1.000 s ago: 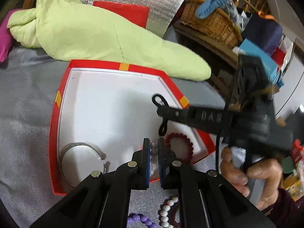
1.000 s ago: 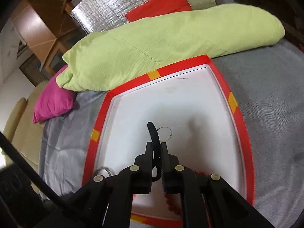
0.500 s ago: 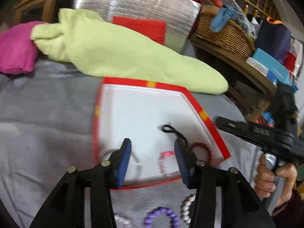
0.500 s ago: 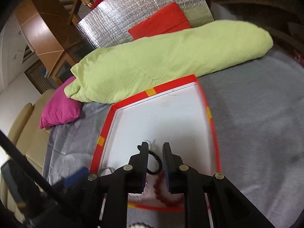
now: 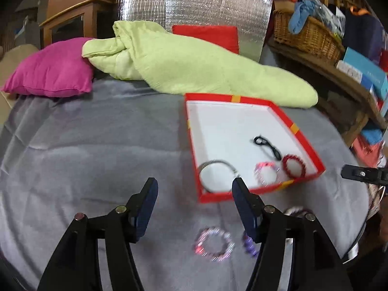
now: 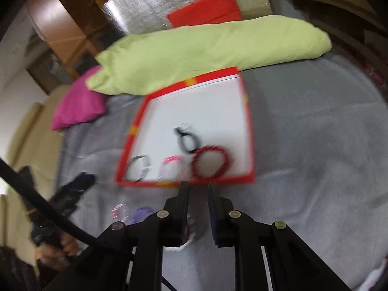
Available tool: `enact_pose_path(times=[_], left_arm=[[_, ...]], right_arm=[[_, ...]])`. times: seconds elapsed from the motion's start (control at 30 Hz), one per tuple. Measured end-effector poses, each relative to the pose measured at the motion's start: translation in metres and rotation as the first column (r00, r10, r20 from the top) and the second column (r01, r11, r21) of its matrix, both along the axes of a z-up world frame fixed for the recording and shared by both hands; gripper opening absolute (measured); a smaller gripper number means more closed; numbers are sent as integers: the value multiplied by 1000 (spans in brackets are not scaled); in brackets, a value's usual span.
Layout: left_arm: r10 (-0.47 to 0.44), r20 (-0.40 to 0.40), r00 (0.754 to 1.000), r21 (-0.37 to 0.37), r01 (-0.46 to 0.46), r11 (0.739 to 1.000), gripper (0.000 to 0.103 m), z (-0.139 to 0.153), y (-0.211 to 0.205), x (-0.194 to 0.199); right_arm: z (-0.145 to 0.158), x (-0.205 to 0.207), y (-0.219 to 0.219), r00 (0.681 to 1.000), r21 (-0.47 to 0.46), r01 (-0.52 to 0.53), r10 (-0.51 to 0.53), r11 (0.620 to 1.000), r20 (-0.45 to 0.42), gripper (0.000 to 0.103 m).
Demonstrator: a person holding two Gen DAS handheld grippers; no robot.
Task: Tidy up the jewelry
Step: 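Grasp the maroon bracelet with the right gripper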
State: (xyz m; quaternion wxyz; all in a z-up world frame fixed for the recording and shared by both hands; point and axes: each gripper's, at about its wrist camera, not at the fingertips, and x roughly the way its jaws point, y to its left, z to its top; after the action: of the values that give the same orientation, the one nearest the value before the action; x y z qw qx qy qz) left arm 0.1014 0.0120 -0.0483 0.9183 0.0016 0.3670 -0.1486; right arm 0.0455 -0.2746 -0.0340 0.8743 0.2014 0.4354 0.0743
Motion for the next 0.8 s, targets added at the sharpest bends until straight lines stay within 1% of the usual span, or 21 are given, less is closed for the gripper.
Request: enact_pose_path(times=[0.03,0.07,0.1,0.13,0.17,0.2,0.23,0.27,0.3,0.37,0.47,0.57,0.63,0.8], left_arm=[[3,-4,1000,-7,-3,1000,66,0,3,-2],[-2,-11,1000,-17,2,1000,66,-2,6,-4],[-11,-14,1000,-11,10,1000,66,-3,6,-6],[-27,-14,1000,26,27,999,66,-6,5,-9],[-36,-14,999,57,37,998,66,-8,4,-11],[-44,-12,999,88,45,995,66,-10,3,-14],[-47,-10,999,109,48,993,66,-12,3,-16],[-49,-16,999,122,51,991,66,-14,3,-18],[-52,-25,998,127,55,990,66,-16,3,-18],[-55,-48,997,151,61,987,66,-19,1,-21],[-72,-58,996,184,81,980,66,-21,-4,-26],[-97,-52,994,213,106,971,67,-24,-8,-32],[-99,-66,993,234,111,966,67,-29,-10,-33],[-108,-96,989,246,129,961,67,-36,-14,-33]], right_arm=[[-8,-9,-2,1000,46,-2,1,999,25,39],[-20,-16,-5,1000,73,11,-13,997,29,44],[-29,-14,-5,997,40,57,-54,998,-61,44],[-33,-8,-3,987,20,75,-72,997,-144,44],[-28,-7,-2,994,55,43,-37,998,-100,44],[-20,-7,-1,998,61,33,-30,998,-49,44],[-16,-8,0,999,40,38,-36,998,-32,44],[-15,-8,1,998,17,44,-43,999,-38,44],[-16,-8,0,998,19,45,-44,999,-53,44],[-21,-7,-2,996,66,33,-28,997,-80,44],[-27,-6,0,993,49,32,-27,998,-113,44],[-31,-3,4,991,73,12,-2,997,-134,44],[-35,-5,10,988,74,-1,12,997,-155,44],[-49,1,27,979,51,-21,31,999,-202,41]])
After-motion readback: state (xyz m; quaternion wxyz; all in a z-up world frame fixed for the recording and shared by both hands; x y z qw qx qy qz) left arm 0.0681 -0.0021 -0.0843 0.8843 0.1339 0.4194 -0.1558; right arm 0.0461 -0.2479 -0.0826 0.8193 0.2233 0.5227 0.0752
